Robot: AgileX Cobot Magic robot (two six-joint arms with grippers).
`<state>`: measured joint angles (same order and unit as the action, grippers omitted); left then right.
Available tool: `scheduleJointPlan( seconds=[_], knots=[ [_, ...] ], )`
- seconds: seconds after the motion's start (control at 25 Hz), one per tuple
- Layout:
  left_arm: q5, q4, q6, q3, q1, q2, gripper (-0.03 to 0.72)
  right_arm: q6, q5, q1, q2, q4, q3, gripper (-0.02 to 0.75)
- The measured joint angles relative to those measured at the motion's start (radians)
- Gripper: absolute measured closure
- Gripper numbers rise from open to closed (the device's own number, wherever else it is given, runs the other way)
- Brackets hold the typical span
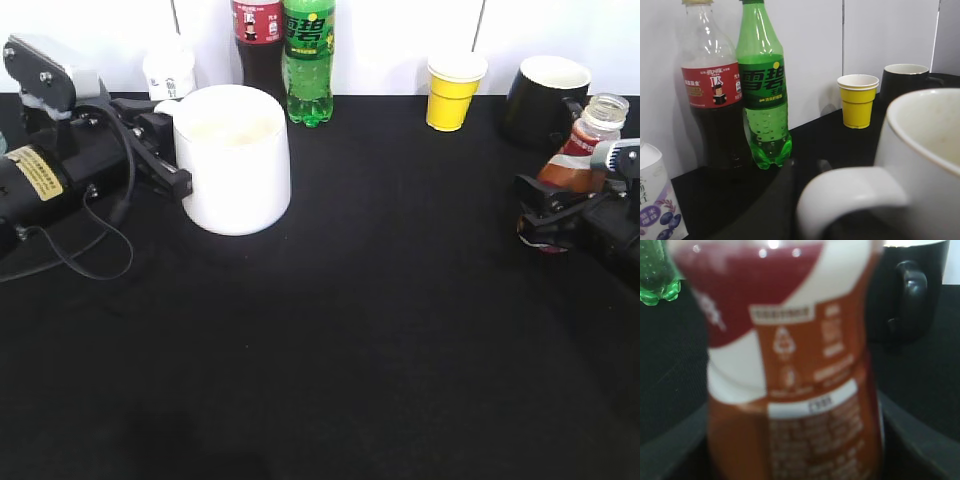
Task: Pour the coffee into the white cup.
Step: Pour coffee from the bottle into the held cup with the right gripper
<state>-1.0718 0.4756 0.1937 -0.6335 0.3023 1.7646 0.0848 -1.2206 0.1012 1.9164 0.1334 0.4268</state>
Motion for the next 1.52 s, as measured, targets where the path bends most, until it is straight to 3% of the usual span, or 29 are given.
scheduleJointPlan(
  seconds=[0.24, 0.4, 0.76, 0.84, 0.96, 1.08, 1.32, 1.52],
  knots=[
    [0.000, 0.003, 0.000, 0.000, 0.000, 0.000, 0.615, -0.003, -0.069, 0.000, -0.010, -0.008, -0.083, 0.224],
    [0.000, 0.064, 0.019, 0.000, 0.014, 0.000, 0.615, -0.027, 0.035, -0.001, -0.109, 0.036, -0.096, 0.224],
    [0.053, 0.042, 0.041, -0.165, 0.303, 0.041, 0.615, -0.034, 0.461, 0.006, -0.559, 0.474, 0.147, 0.225],
    [0.061, 0.037, 0.043, -0.223, 0.354, 0.072, 0.615, -0.034, 0.493, 0.006, -0.571, 0.592, 0.208, 0.225],
    [0.104, 0.035, 0.044, -0.301, 0.400, 0.109, 0.615, -0.085, 0.503, 0.006, -0.571, 0.646, 0.258, 0.225],
    [0.164, 0.008, 0.049, -0.349, 0.415, 0.122, 0.615, -0.231, 0.503, 0.006, -0.571, 0.704, 0.266, 0.225],
    [0.173, -0.002, 0.069, -0.352, 0.415, 0.122, 0.615, -0.591, 0.504, 0.006, -0.571, 0.705, 0.267, 0.225],
    [0.173, -0.003, 0.082, -0.352, 0.415, 0.122, 0.615, -0.702, 0.504, 0.006, -0.571, 0.705, 0.267, 0.225]
  ],
)
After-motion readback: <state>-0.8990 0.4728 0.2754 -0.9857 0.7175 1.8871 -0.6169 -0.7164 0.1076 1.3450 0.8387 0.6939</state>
